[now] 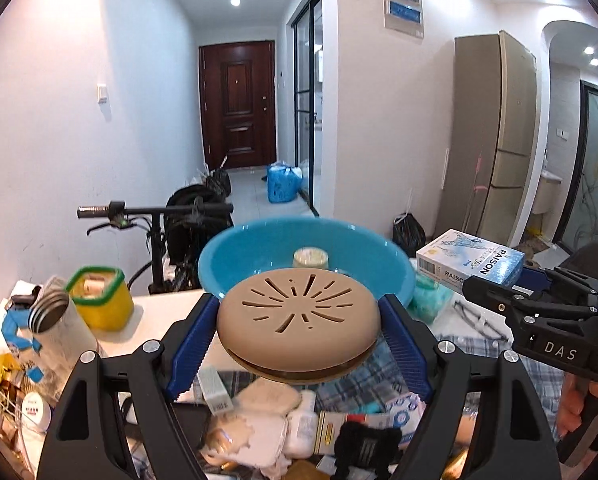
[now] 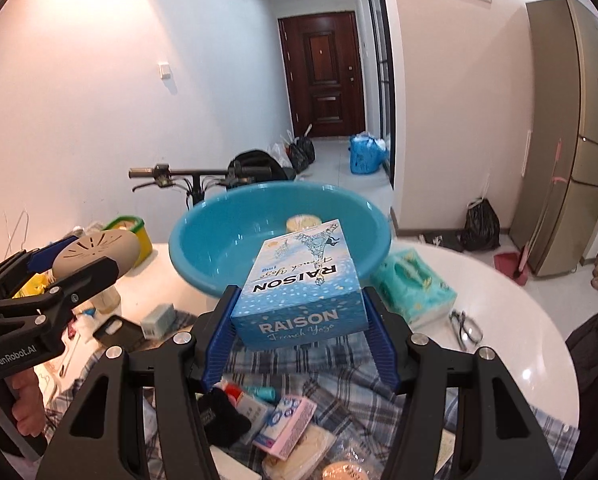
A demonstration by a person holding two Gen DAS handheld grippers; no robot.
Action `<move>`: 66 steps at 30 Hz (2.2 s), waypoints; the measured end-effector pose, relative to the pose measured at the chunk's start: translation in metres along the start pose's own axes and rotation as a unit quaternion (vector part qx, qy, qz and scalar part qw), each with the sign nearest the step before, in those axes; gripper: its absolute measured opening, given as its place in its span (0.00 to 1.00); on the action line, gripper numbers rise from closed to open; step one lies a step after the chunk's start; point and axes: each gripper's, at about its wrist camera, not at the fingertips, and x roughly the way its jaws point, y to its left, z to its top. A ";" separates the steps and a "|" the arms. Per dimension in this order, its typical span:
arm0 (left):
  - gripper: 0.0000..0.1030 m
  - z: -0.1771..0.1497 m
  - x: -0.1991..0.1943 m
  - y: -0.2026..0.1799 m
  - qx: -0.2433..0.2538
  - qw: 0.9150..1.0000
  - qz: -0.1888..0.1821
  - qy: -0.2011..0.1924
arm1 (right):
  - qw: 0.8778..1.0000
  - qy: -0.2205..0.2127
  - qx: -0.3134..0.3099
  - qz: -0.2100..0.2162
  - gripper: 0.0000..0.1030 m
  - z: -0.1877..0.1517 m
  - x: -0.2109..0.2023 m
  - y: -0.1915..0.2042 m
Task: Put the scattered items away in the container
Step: 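Lift the disc and the box over the blue basin with both tools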
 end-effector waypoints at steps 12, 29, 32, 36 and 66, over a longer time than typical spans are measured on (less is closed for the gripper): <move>0.80 0.037 -0.007 -0.001 0.001 0.999 0.003 -0.035 | 0.998 -0.050 -0.026 -0.011 0.57 0.045 -0.014 0.012; 0.80 0.036 0.029 0.009 -0.005 1.000 0.002 -0.016 | 0.999 -0.032 -0.009 -0.005 0.57 0.044 0.019 -0.005; 0.80 0.034 0.044 0.013 -0.009 1.000 0.004 -0.008 | 1.000 -0.027 -0.003 -0.004 0.57 0.044 0.030 -0.011; 0.80 0.034 0.060 0.017 -0.010 1.000 0.004 -0.005 | 1.000 -0.018 0.007 -0.006 0.57 0.046 0.048 -0.019; 0.80 0.025 0.192 0.047 -0.031 0.998 -0.002 0.051 | 0.999 0.042 0.025 -0.007 0.57 0.037 0.170 -0.044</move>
